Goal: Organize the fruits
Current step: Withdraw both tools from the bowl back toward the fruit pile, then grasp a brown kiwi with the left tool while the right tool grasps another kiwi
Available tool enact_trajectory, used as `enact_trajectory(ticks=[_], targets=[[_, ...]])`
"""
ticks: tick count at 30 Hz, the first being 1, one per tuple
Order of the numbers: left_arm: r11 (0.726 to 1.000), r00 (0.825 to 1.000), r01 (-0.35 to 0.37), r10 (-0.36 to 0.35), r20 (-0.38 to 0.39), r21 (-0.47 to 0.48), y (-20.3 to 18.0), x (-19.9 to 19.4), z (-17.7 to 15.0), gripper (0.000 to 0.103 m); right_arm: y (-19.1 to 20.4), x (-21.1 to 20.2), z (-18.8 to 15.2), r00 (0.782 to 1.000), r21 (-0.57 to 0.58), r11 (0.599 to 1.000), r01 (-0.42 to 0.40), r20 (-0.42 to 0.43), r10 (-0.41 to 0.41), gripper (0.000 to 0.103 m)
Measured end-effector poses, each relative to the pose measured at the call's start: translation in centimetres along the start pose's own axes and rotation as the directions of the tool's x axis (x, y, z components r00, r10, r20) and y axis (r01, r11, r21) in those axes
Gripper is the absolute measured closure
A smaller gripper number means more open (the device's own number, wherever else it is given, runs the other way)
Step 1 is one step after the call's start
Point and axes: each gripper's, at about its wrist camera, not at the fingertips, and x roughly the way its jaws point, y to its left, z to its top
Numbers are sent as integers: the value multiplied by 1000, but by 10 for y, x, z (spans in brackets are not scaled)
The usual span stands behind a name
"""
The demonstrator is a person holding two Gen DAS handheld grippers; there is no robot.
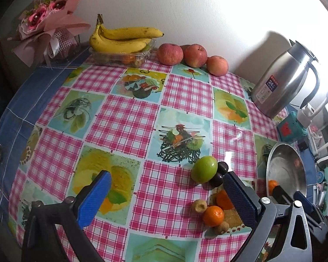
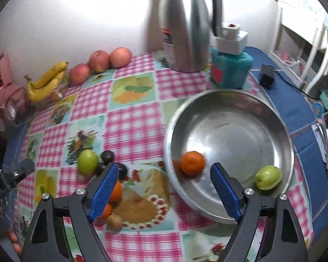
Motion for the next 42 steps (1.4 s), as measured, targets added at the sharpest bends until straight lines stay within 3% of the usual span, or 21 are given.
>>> enact_trajectory(ticks=[6,15,19,23,28,30,33,42], targets=[[1000,999,21,-21,-47,-6,1,9,-3,0,21,7,-7,998,-62,997,-41,-39,39,17],[1000,987,12,-11,-161,6,-1,42,-16,1,33,32,-26,981,-81,993,-88,-178,72,16],[1000,982,13,-15,-189,-8,1,51,-19,1,38,34,-31,983,-108,992,-59,-178,40,17],[1000,980,18,-19,-200,-6,0,54,-21,2,37,36,-33,979,-76,993,-92,-190,76,16],[999,975,37,-33,-222,13,-6,59,-23,8,44,39,-39,974,-106,990,-89,-219,64,17],[999,970,43,-40,-238,7,-6,62,-23,11,48,41,-42,970,-118,988,-101,-233,72,20],[998,964,56,-56,-260,-8,-6,67,-25,14,55,49,-48,958,-144,981,-128,-276,84,38],[996,949,92,-89,-304,-4,-16,75,-29,31,61,54,-54,939,-146,971,-188,-315,134,46]])
